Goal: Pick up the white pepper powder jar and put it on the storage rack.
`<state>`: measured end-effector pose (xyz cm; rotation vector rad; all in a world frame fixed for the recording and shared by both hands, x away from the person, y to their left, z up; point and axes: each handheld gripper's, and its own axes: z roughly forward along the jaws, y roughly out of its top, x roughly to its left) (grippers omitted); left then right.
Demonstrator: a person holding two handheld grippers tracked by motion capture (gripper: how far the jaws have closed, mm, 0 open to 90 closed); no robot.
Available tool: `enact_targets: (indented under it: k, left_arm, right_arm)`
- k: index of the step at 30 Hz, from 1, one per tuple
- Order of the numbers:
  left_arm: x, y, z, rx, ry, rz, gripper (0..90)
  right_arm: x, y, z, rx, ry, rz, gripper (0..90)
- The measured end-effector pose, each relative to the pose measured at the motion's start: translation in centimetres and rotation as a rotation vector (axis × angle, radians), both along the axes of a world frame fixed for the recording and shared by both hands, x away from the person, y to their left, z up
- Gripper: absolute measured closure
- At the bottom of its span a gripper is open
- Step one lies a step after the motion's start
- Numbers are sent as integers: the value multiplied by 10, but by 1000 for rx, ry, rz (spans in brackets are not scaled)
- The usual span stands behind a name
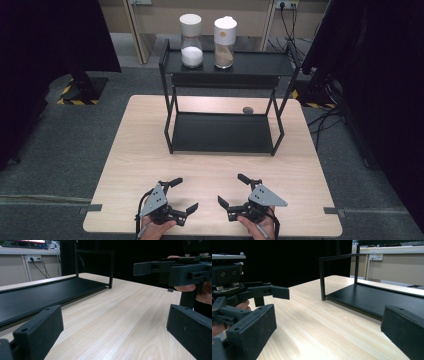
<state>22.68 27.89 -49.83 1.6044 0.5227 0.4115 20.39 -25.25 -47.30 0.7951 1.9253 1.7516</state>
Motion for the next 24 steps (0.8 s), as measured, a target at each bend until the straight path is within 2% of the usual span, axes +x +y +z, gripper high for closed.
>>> enact_targets:
  k: [11,24]
  left_arm:
    - [1,1,-1,-5,5,15,1]
    - [1,1,-1,-8,10,29,1]
  right_arm:
    - [-2,-3,-9,-6,19,-4,4]
    - [-2,-4,-11,-2,24,-1,4]
